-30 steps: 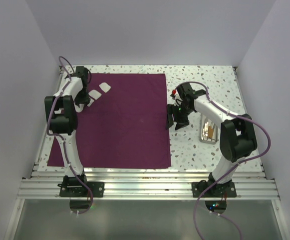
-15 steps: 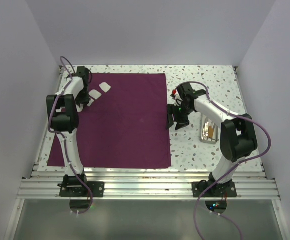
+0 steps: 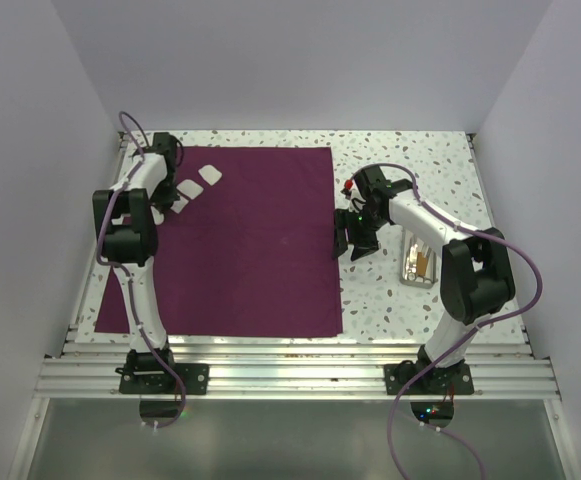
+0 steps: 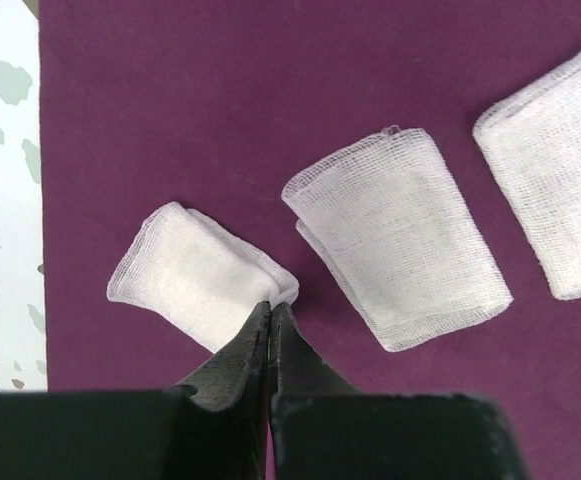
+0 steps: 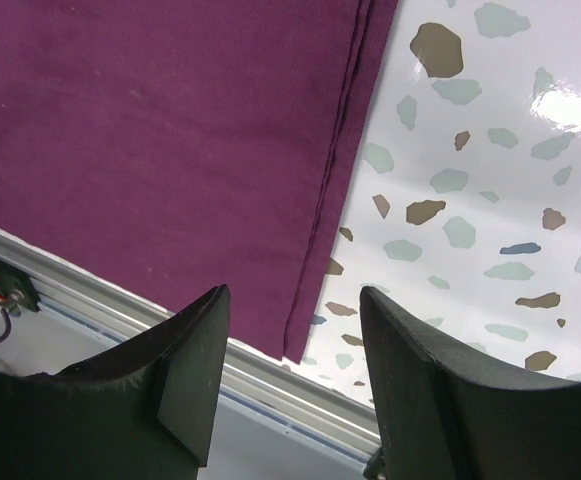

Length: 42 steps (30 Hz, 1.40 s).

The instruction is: Prepare the surgical pack

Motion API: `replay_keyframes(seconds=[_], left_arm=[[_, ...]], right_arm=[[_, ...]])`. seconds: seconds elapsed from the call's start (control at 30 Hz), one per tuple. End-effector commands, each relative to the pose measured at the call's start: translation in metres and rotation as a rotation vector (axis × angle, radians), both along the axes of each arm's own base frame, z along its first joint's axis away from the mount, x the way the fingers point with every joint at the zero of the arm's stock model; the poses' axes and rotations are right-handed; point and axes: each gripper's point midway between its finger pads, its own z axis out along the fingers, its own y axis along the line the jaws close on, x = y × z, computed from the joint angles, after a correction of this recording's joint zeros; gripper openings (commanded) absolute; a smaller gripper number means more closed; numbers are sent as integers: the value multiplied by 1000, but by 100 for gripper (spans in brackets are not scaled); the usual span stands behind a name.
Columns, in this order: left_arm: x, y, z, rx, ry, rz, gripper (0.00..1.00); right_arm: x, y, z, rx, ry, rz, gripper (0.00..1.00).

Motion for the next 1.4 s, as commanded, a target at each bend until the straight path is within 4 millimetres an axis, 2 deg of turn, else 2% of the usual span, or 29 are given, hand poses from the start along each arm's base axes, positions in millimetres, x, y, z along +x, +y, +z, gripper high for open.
replay_keyframes(seconds=[0.0, 0.17, 0.3, 0.4, 1.07, 1.37], left_arm=[[9, 14, 20, 31, -55, 32, 0], [8, 22, 45, 73, -93, 65, 0], [15, 27, 66, 104, -142, 85, 0], [21, 27, 74, 105, -168, 86, 0], [57, 17, 96, 138, -263, 40, 0], [70, 2, 80, 115, -273, -27, 0]], right_arm=[[1, 4, 5, 13, -8, 14, 59], [1, 4, 6, 12, -7, 20, 59], [0, 4, 5, 11, -5, 21, 59], [0, 3, 4, 9, -3, 21, 59], [-7, -1, 4, -8, 13, 27, 59], [-14, -4, 5, -19, 15, 29, 59]])
